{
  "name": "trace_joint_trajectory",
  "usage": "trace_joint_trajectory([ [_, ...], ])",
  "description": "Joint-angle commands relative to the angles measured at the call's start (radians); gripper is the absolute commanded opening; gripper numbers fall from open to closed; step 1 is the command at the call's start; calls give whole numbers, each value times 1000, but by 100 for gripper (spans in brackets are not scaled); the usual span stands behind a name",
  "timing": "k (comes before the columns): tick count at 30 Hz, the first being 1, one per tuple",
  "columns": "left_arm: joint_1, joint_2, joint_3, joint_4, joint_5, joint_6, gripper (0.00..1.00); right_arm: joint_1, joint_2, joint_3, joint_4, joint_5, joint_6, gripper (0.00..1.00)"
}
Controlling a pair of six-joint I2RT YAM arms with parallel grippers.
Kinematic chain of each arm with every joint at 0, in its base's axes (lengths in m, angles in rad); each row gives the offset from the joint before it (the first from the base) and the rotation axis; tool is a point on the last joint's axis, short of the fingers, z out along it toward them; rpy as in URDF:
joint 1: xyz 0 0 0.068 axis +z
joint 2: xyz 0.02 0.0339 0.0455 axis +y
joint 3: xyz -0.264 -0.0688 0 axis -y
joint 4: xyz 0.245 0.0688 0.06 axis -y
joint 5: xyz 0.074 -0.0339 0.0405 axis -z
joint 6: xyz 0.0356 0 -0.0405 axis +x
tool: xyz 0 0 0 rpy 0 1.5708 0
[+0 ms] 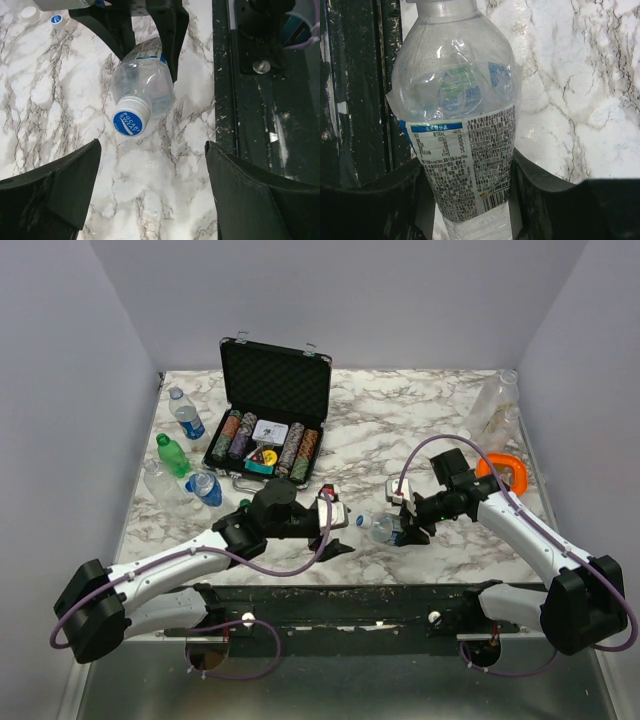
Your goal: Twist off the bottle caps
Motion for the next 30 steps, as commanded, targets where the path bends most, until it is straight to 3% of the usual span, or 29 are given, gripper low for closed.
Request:
trace_joint_trajectory([
  [1,-2,97,59,40,66,206,91,4,-13,18,-18,-8,-19,29],
  [7,-2,189,123,53,59,228,89,4,-18,18,-19,-9,-19,29],
  [12,-2,235,154,40,77,217,81,4,-22,18,-21,-9,-22,29],
  [15,-2,260,169,17,88,206,69,4,-22,18,-21,-9,-20,29],
  [21,-2,286,192,-18,97,194,55,2,-24,18,-21,-8,-22,29],
  [25,0,280,203,-19,102,141,26,2,-24,18,-21,-8,-20,29],
  [30,9,251,188,19,86,-26,13,2,-21,16,-19,-6,-19,29],
])
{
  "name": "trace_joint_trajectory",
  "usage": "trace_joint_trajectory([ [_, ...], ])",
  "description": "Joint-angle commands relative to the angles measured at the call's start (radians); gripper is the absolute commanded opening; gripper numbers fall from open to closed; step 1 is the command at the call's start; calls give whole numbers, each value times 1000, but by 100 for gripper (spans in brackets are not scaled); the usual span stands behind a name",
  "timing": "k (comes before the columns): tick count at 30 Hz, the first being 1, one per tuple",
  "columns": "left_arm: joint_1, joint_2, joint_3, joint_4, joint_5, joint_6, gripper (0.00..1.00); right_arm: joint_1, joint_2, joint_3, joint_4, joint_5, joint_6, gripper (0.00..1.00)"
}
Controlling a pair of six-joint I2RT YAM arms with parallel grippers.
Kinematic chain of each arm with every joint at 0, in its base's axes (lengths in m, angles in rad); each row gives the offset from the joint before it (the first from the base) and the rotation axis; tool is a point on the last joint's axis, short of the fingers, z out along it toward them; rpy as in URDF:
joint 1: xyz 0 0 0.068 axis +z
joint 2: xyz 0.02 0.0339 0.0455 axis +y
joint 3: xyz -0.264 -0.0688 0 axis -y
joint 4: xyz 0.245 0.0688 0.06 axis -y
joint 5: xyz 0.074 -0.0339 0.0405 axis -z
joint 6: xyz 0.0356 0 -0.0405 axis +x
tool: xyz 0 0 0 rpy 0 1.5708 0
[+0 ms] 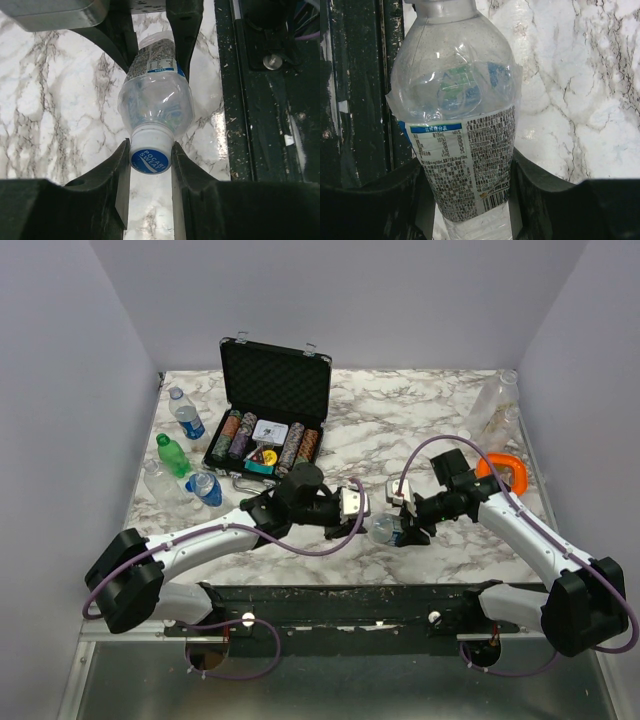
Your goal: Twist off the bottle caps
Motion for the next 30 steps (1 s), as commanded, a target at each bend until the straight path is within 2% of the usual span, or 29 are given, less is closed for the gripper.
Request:
trace_joint_trajectory([
  [1,13,-37,17,51,24,-202,10,2,-13,16,-13,-4,-13,29],
  [4,22,-52,21,68,-22,-406,0,2,-10,15,-13,-4,-12,29],
  [11,30,-49,4,99,-140,-975,0,4,-4,16,-11,-5,-10,29],
  [14,28,-34,12,70,-182,-1095,0,4,1,16,-13,-4,-10,29],
  [17,28,-27,21,42,-234,-1115,0,4,1,16,-10,-2,-9,29],
  [18,28,-24,30,22,-245,-1106,7,2,1,16,-11,-2,-7,29],
  [19,28,-23,44,4,-251,-1088,20,4,2,16,-11,-1,-7,29],
  [20,28,-23,49,-2,-249,-1071,37,4,2,16,-11,-1,-7,28],
  [22,28,-27,55,-1,-222,-1034,59,4,5,16,-11,1,-7,29],
  [24,28,-37,58,7,-203,-1014,69,2,7,15,-10,-1,-6,29],
  [30,33,-112,56,-45,-179,-842,86,2,8,19,-11,-2,-7,29],
])
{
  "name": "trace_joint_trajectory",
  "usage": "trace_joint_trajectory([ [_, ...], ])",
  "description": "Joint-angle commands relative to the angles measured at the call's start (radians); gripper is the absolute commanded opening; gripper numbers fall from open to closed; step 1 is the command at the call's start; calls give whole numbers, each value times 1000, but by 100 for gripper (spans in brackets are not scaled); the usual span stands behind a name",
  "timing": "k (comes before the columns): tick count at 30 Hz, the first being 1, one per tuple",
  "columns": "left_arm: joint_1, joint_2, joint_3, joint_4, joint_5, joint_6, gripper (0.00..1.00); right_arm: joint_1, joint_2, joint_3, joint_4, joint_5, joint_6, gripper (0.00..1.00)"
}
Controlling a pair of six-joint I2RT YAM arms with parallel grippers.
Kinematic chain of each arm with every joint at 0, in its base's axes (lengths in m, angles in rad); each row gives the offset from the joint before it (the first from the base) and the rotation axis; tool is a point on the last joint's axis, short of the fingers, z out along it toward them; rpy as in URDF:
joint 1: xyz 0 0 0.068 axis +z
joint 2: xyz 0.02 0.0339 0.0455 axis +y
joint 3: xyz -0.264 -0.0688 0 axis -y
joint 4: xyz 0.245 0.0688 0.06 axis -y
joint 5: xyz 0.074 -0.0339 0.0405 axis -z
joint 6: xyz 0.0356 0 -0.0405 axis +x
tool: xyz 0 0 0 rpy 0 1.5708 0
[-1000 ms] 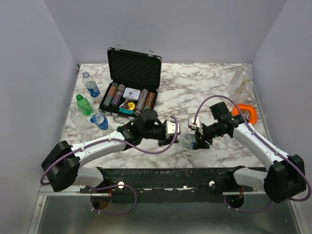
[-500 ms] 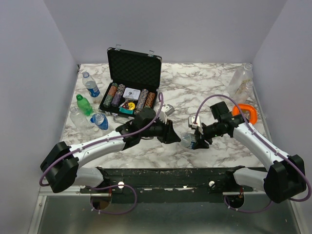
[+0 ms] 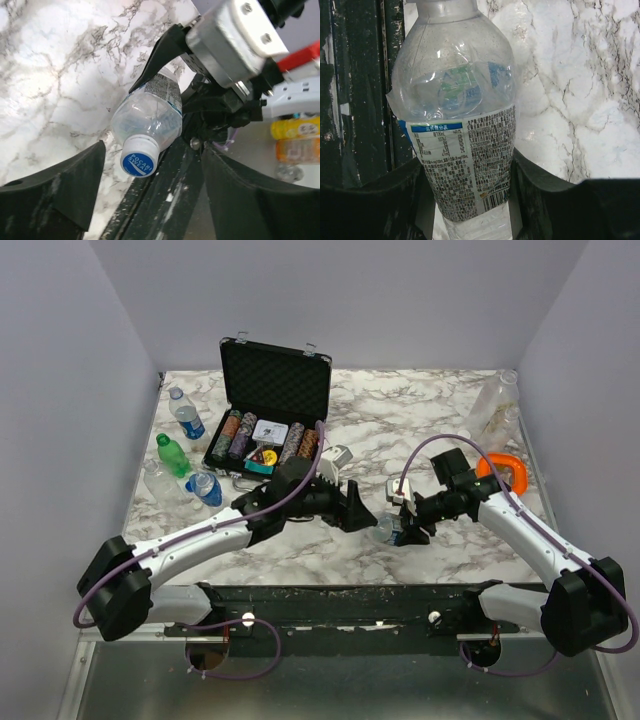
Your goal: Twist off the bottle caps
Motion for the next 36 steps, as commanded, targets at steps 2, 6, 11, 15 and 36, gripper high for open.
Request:
trace_joint_trajectory([
  [2,6,-111,12,-53,65,248,88,2,7,17,-17,3,-14,29],
  [6,9,-227,-66,-107,58,519,94,2,-5,20,-23,-14,-19,29],
  [11,4,-339,-192,-23,151,863,99,3,-4,22,-31,-29,-28,29],
  [15,4,-301,-171,-3,197,1059,99,3,0,20,-34,-32,-31,29],
  [36,-2,29,1,25,304,1055,60,2,-5,19,-37,-26,-37,29],
])
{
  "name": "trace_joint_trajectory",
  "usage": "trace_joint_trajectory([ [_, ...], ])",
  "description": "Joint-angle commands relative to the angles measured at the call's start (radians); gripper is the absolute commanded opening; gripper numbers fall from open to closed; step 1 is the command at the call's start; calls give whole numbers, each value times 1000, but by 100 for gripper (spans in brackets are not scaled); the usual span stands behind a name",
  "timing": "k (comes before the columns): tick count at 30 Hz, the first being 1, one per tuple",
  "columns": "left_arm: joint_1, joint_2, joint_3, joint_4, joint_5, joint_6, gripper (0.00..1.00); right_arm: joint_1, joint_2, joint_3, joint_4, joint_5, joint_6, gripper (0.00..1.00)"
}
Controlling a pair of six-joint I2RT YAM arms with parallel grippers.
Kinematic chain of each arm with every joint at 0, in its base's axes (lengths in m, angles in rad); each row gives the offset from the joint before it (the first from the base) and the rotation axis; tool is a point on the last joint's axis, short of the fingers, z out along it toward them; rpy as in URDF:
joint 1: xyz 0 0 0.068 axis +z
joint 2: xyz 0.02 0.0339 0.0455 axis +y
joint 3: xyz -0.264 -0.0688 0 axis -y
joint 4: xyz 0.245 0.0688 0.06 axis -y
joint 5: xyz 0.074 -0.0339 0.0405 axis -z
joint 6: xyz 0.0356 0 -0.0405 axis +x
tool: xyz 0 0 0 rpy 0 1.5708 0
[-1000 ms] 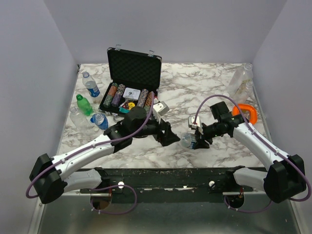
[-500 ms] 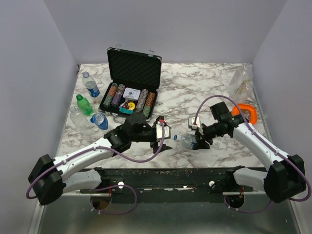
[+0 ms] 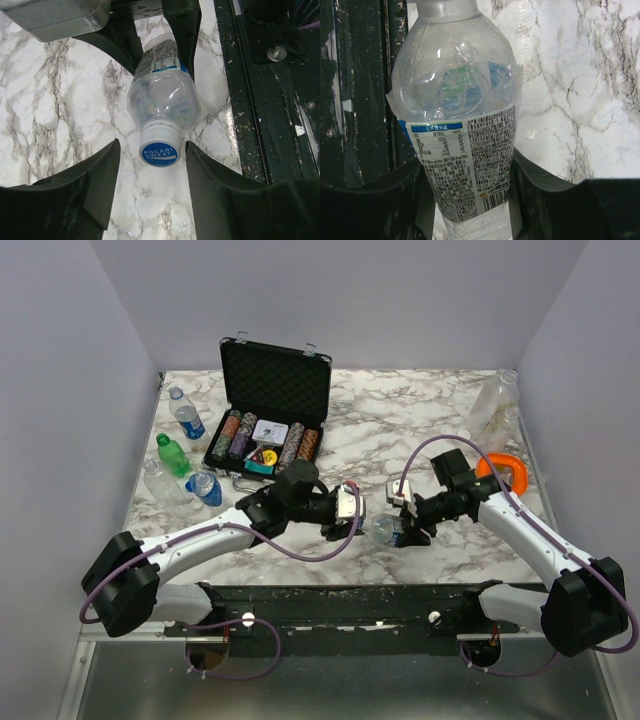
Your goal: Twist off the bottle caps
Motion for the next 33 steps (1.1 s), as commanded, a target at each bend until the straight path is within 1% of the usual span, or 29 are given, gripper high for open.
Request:
trace_joint_trajectory([
  [1,-3,18,35,20,64,-12,59,2,-5,19,-18,-25,-19,29],
  [3,-4,20,37,12,69,-13,52,2,-4,20,-18,-25,-19,29],
  [5,-3,20,40,15,73,-35,38,2,-4,20,-18,-25,-17,29],
  [7,-4,9,38,33,76,-84,20,2,-4,19,-18,-24,-17,29],
  [9,-3,-9,23,79,63,-174,10,2,-5,19,-18,-24,-17,29],
  [11,-3,-29,17,112,50,-292,3,3,-4,19,-16,-21,-16,29],
  [12,-3,-36,17,119,38,-376,0,2,-4,19,-15,-21,-14,29],
  [14,-3,-36,39,94,-20,-582,0,2,0,17,-15,-19,-14,29],
  [16,-1,-17,93,-3,-83,-799,0,2,1,17,-15,-19,-12,29],
  [17,0,-1,115,-38,-77,-875,0,2,1,19,-13,-19,-12,29],
  [18,0,7,116,-43,-89,-980,0,3,4,17,-12,-19,-12,29],
  [19,0,12,95,-17,-118,-1092,0,2,6,19,-13,-19,-12,29],
  [20,0,12,55,42,-125,-1207,0,2,6,20,-13,-19,-12,29],
  [21,-1,12,28,87,-134,-1286,0,2,9,20,-13,-21,-12,29],
  [23,-6,20,9,92,-164,-1326,0,2,10,20,-18,-21,-12,29],
  [27,-8,24,36,29,-261,-1276,0,2,7,20,-12,-16,-8,29],
  [33,-6,6,72,-74,-345,-1198,0,2,9,20,-12,-12,-5,29],
])
